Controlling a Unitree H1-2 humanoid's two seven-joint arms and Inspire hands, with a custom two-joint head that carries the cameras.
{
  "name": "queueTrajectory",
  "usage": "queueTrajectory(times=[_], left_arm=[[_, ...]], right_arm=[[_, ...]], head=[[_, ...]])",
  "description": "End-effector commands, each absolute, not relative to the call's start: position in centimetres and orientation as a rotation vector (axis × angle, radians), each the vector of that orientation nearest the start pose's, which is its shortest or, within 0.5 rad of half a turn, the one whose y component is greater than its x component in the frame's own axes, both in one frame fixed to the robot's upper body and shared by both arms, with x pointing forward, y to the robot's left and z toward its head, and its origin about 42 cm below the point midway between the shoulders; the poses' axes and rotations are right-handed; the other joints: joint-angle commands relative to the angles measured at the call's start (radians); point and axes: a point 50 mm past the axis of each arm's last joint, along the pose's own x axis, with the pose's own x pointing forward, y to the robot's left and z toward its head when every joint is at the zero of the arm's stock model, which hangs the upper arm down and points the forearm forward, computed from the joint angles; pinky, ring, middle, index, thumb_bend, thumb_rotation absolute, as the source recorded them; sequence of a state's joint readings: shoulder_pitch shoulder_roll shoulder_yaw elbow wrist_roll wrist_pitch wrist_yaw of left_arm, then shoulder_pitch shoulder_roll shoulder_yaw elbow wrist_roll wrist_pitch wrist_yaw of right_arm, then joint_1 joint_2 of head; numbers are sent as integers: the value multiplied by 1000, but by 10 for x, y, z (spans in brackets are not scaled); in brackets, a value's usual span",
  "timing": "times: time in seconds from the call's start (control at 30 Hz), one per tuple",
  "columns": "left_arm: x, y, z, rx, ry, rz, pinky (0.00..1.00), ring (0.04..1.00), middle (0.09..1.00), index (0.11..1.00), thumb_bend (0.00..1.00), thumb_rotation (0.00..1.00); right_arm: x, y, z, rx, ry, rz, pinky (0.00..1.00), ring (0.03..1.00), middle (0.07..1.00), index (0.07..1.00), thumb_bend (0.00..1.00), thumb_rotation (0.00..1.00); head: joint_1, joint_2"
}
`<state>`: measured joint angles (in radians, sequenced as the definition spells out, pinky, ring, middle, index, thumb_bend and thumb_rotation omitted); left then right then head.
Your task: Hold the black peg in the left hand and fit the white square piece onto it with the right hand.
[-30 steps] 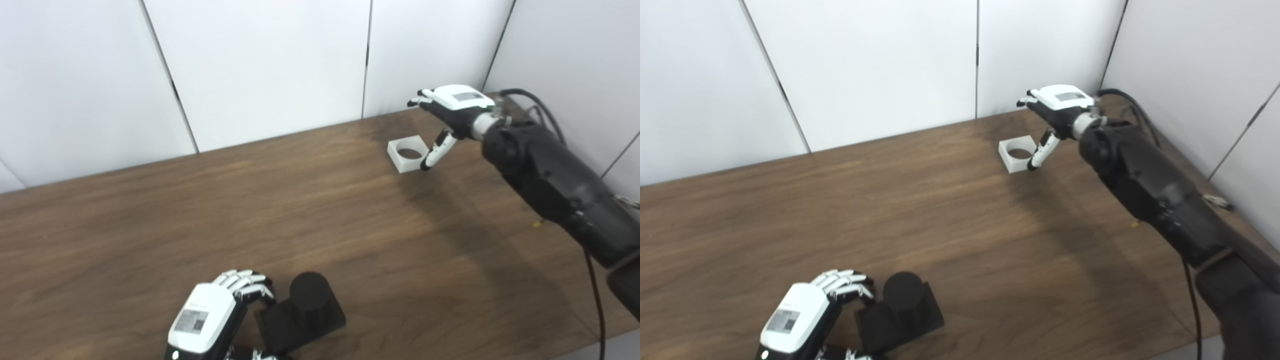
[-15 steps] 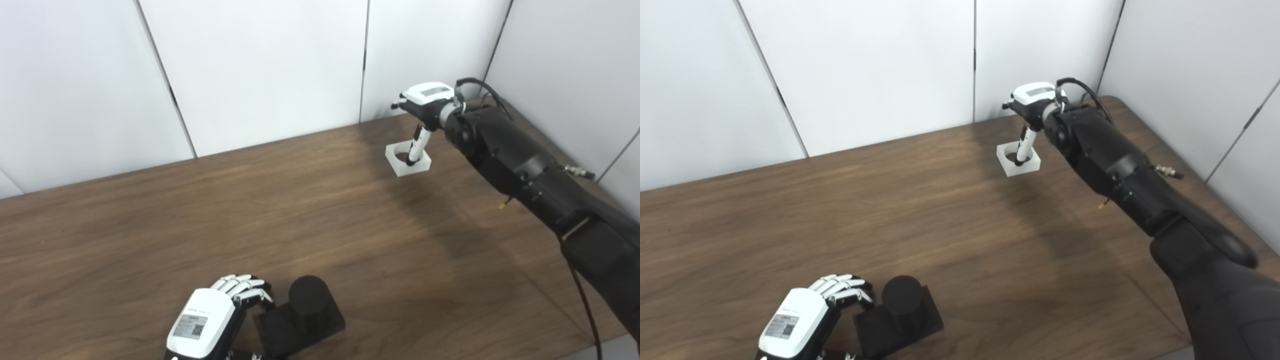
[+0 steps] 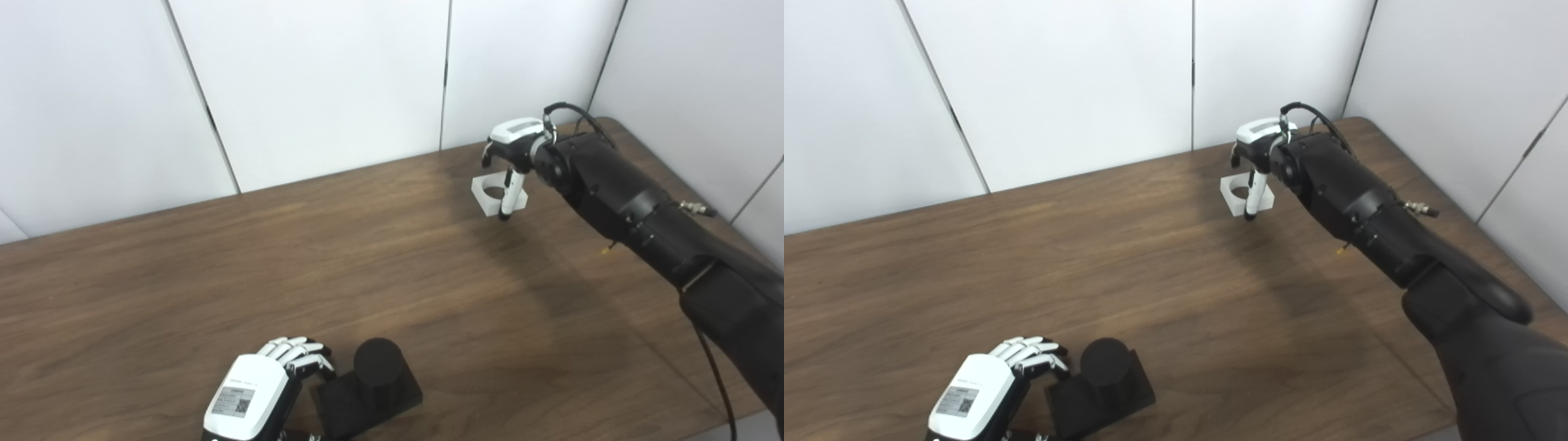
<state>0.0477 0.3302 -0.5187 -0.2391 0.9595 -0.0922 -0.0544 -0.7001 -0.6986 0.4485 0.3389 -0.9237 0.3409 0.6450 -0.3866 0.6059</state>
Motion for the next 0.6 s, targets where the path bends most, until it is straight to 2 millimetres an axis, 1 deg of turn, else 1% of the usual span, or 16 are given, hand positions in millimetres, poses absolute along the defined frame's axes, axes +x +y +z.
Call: queueTrajectory(times=[0.0,0.13,0.23,0.4,0.57], left_arm=[[213,164,99,1282,-314,-671,822,807,760,489,518,55],[213,164,100,1279,-322,-662,813,800,755,488,519,54],[213,163,101,1274,-321,-659,807,796,753,488,519,54],[214,163,102,1269,-318,-661,803,796,754,488,519,53],[214,162,103,1278,-316,-662,804,797,755,488,519,54]], right_arm=[[478,-357,300,-1717,422,167,1000,1000,988,792,975,304],[479,-356,306,-1721,442,168,996,1000,980,785,976,307],[479,-356,306,-1727,439,171,992,1000,974,784,971,305],[478,-356,300,-1724,425,177,976,1000,968,778,971,296],[478,-356,293,-1710,394,180,979,1000,955,752,932,263]], head=[[-2,2],[2,3],[5,4],[5,6],[6,5]])
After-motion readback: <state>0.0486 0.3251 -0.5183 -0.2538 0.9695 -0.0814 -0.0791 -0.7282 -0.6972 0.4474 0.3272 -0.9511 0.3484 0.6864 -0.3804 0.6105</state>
